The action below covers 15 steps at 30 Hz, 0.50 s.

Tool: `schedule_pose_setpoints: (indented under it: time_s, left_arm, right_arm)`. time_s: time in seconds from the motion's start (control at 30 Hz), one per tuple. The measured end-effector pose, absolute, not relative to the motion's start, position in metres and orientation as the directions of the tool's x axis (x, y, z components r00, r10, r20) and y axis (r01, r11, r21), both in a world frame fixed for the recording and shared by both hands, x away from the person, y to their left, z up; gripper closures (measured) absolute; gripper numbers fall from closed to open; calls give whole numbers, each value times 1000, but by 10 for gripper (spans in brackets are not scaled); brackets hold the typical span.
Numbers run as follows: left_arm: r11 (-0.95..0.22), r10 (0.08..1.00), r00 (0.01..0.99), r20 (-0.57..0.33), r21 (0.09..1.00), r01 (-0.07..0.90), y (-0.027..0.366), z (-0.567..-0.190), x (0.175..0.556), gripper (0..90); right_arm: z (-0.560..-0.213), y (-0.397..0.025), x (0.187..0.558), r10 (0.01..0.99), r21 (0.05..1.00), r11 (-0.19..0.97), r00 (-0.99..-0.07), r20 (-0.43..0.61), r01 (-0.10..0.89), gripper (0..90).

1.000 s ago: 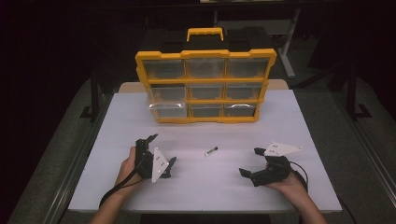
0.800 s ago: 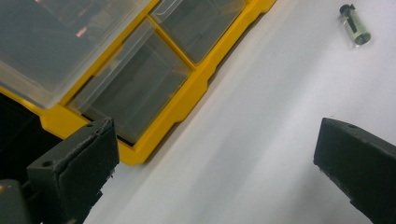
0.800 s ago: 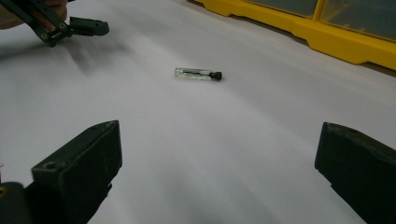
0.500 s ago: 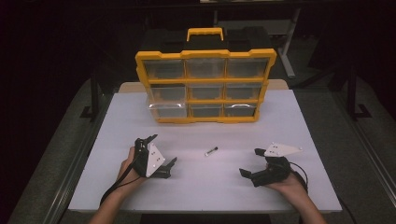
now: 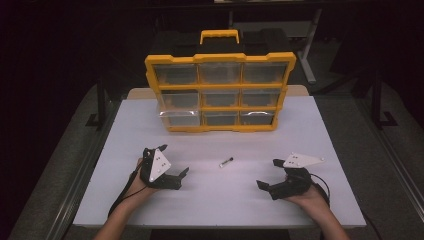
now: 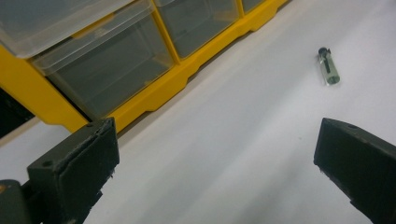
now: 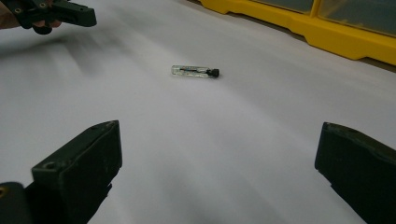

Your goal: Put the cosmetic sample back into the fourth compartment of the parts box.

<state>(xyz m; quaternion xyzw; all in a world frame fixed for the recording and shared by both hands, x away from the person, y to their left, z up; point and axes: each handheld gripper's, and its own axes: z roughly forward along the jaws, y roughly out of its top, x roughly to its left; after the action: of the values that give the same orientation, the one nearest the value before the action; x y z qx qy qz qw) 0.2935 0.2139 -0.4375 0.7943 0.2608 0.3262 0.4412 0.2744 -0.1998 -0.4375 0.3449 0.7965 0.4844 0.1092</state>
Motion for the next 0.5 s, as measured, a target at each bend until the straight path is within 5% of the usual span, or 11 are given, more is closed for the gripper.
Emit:
schedule_pose_setpoints:
  time_s: [0.5]
  left_arm:
    - [-349,734,674,85,898,267,227,-434,302,0]
  right_arm:
    - [-437,-201,274,658,848,290,-736,160,443,2]
